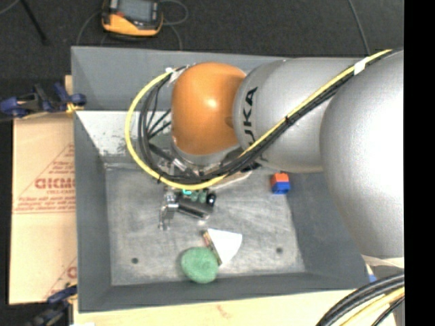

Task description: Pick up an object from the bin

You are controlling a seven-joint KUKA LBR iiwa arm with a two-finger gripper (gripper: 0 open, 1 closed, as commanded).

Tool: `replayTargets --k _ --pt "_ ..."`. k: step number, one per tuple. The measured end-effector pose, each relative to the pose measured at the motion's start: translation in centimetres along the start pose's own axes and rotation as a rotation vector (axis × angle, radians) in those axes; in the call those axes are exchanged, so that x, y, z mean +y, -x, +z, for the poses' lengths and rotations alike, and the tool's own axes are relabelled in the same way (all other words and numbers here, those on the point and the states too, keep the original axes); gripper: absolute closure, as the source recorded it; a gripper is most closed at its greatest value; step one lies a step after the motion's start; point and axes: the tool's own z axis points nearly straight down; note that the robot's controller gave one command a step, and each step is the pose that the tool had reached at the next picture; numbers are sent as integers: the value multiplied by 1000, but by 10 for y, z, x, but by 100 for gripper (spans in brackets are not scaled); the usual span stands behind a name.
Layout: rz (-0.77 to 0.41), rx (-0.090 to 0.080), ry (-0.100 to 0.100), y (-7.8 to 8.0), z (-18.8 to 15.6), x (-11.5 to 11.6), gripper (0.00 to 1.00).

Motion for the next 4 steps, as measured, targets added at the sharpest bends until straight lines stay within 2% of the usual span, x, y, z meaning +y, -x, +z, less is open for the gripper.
replayTargets --k 1,2,3,4 --pt "4 -8 1 2 -5 -1 0" --pt "-115 -12 -1 25 49 -50 0" --pt "-184 -5 -2 56 18 -98 0" --pt "-310 -12 -3 67 22 -116 0"
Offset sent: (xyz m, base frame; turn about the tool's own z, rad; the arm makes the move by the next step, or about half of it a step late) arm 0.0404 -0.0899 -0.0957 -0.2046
